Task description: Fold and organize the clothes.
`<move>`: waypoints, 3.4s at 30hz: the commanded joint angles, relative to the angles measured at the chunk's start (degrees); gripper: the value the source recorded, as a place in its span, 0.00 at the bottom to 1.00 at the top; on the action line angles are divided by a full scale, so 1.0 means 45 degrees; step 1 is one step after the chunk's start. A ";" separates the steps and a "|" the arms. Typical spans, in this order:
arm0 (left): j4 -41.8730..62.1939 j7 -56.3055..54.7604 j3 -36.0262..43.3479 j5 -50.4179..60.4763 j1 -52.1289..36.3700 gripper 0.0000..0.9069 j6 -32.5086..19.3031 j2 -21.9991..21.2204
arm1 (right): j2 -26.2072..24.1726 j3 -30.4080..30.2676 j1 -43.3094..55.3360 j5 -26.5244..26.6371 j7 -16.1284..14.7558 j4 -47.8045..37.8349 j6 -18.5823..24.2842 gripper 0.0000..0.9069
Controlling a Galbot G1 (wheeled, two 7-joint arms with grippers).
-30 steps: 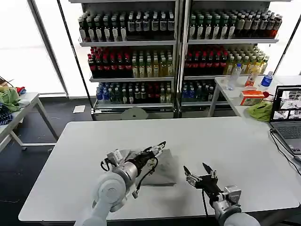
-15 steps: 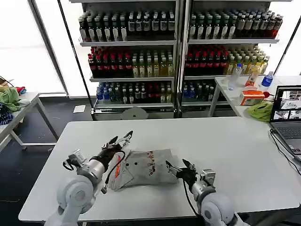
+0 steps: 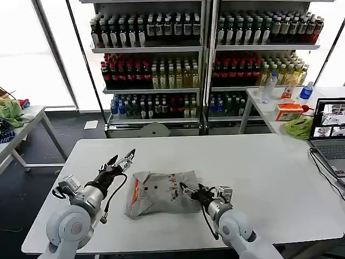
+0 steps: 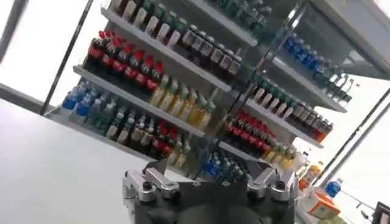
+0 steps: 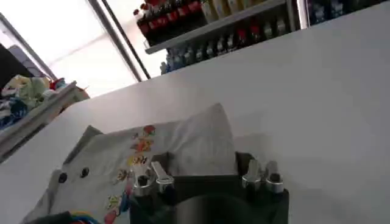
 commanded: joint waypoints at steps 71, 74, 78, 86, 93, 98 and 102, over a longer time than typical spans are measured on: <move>-0.1237 0.0637 -0.1824 -0.0828 0.2425 1.00 0.0059 -0.0234 | 0.1253 -0.2372 0.0466 -0.6089 0.4931 -0.0532 -0.1456 1.00; -0.1204 0.0704 -0.1825 -0.0822 0.2447 1.00 0.0049 -0.0209 | 0.1116 -0.2233 0.0471 -0.5713 0.4574 -0.0155 -0.1212 1.00; -0.1105 0.0730 -0.1881 -0.0829 0.2425 1.00 0.0056 -0.0143 | 0.0831 -0.1966 0.0525 -0.5694 0.3841 0.0276 -0.1071 1.00; -0.1039 0.1151 -0.2267 0.0276 0.2465 1.00 -0.0412 0.0058 | 0.0196 0.0102 -0.0881 -0.5630 0.0994 0.2317 0.2364 1.00; -0.1380 0.2212 -0.2280 0.2564 0.3465 1.00 -0.1867 0.0335 | -0.0314 0.2431 -0.3020 -0.7104 0.0160 0.4217 0.4026 1.00; -0.1768 0.3062 -0.2183 0.4147 0.4406 1.00 -0.3139 0.0224 | -0.0500 0.4245 -0.4823 -0.7551 -0.0659 0.5281 0.4797 1.00; -0.1783 0.3445 -0.2106 0.5988 0.4982 1.00 -0.4740 0.0024 | -0.0326 0.5500 -0.6338 -0.7738 -0.1174 0.5596 0.5335 1.00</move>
